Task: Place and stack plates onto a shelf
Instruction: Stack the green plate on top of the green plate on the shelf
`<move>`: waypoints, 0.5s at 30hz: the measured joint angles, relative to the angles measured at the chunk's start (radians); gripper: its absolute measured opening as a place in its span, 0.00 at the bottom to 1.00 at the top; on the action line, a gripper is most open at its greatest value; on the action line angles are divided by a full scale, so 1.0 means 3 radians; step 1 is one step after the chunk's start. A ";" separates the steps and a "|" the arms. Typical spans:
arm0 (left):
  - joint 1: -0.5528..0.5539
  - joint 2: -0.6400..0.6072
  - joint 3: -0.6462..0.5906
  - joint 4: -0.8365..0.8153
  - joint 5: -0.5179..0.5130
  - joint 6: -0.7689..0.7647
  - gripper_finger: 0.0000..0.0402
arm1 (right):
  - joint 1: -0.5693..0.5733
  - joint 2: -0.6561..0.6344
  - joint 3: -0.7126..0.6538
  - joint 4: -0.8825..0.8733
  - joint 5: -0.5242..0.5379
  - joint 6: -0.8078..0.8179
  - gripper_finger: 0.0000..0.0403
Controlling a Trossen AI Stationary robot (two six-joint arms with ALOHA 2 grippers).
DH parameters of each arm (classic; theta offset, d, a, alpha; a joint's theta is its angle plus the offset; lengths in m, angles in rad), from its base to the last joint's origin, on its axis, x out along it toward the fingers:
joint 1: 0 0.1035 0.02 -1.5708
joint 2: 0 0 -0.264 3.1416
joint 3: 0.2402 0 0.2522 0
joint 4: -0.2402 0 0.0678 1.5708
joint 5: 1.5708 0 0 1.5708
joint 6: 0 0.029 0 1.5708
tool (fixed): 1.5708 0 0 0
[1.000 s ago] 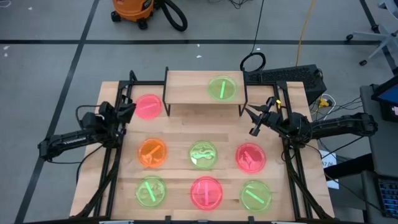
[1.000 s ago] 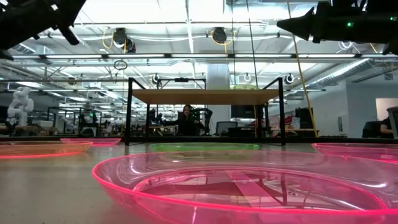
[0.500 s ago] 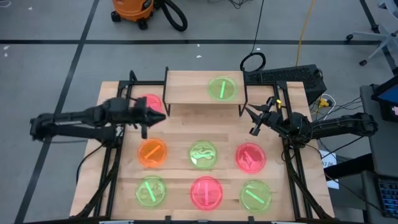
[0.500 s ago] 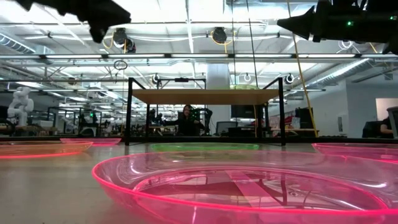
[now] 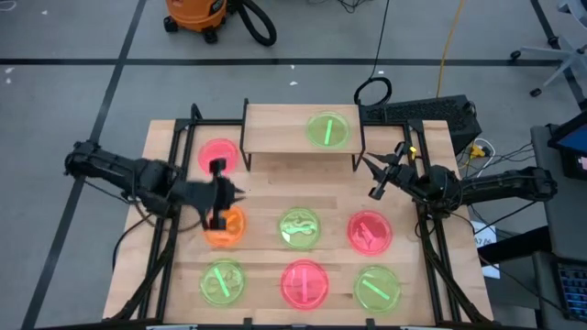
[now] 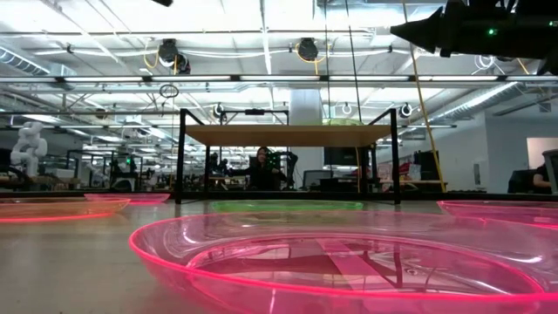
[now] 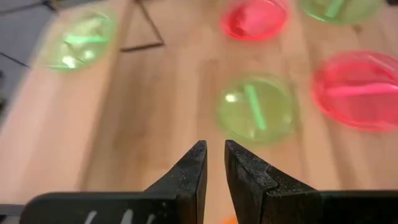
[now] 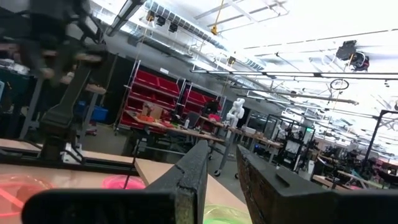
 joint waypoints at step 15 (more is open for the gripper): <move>-0.1071 0.0981 -0.0802 0.0086 0.0463 -0.1793 0.16 | 0.0000 -0.0036 0.0000 -0.0023 0.0006 0.0114 0.17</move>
